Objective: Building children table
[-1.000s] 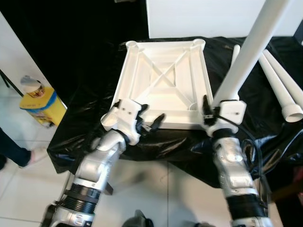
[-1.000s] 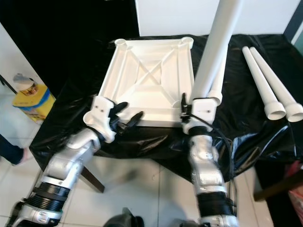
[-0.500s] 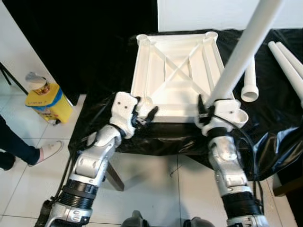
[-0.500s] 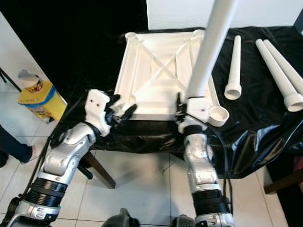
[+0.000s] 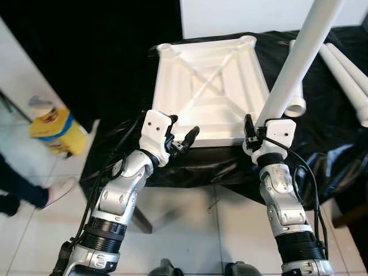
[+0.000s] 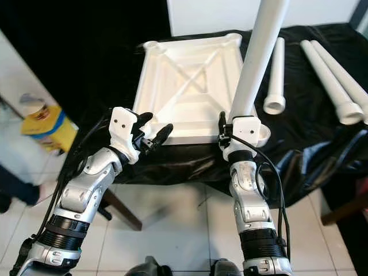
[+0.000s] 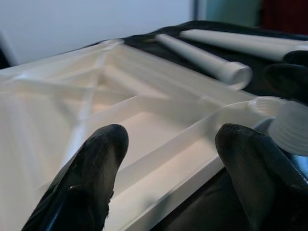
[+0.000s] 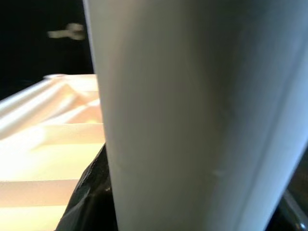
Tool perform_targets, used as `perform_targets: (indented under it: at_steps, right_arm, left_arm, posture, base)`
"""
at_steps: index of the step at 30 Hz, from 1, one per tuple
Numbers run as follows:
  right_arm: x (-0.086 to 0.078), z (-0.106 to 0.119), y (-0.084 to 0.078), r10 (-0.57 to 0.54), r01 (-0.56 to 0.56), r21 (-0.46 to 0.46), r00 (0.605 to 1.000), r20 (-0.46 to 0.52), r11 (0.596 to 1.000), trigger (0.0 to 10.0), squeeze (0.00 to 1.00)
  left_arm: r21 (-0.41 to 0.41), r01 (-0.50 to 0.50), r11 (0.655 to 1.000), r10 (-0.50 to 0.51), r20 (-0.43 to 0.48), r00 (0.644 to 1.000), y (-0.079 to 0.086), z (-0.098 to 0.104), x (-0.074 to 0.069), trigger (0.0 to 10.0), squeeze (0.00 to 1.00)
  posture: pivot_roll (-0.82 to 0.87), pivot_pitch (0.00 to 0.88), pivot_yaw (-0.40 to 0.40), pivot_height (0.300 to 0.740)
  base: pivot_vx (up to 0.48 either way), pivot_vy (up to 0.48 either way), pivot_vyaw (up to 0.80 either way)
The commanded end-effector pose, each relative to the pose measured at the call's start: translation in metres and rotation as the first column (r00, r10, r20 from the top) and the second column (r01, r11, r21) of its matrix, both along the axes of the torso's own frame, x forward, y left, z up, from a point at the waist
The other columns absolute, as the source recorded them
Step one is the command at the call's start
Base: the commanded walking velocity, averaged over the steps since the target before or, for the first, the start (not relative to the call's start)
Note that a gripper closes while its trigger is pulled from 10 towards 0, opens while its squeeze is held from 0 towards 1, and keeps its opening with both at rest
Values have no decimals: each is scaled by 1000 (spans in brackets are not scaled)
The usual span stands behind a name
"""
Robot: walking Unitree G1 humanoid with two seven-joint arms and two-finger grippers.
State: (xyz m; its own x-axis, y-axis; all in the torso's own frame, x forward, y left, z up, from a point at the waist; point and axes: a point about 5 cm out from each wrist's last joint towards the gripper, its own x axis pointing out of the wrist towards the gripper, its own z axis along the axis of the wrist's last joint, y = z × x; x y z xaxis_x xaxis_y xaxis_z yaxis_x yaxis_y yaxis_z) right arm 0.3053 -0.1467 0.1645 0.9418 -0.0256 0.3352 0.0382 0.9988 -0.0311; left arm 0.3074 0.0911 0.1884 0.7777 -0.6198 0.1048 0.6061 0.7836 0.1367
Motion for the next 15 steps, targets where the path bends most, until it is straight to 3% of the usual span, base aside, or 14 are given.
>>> perform_targets:
  at_steps: [1, 8, 15]
  right_arm:
    - [2, 1, 0, 1, -1, 9, 1000, -3, 1000, 10000, 0]
    - [3, 5, 0, 14, -14, -12, 1000, 9, 1000, 10000, 0]
    - [2, 7, 3, 35, -34, -32, 999, 20, 999, 10000, 0]
  left_arm:
    - [-4, -49, 999, 49, 6, 999, 4, 1, 3, 10000, 0]
    - [-43, -45, 998, 44, -14, 999, 3, 1, 2, 10000, 0]
    - [-32, 51, 998, -52, -45, 998, 2, -4, -6, 10000, 0]
  posture:
    - [31, 89, 54, 740]
    - [27, 88, 42, 740]
    - [26, 84, 30, 740]
  base:
    - [0, 0, -800]
    - [0, 0, -754]
    - [0, 0, 0]
